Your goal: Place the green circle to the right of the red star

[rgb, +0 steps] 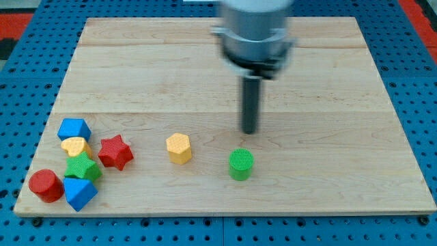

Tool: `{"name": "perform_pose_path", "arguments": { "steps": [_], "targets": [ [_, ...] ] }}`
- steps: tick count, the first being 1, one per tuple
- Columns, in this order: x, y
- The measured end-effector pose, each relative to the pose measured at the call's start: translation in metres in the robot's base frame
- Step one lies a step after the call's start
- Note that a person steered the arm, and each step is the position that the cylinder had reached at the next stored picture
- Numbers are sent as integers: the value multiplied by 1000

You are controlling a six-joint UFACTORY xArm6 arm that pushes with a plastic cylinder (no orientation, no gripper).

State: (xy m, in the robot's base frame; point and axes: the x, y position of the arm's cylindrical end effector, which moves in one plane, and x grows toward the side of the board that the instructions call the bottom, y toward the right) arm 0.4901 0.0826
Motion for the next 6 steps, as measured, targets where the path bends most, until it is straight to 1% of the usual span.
{"name": "perform_pose_path", "arguments": {
  "steps": [1, 2, 3, 4, 5, 6],
  "targets": [
    [73, 23],
    [65, -70],
    [62, -110],
    [129, -57],
    [129, -96],
    [129, -175]
  ]
}}
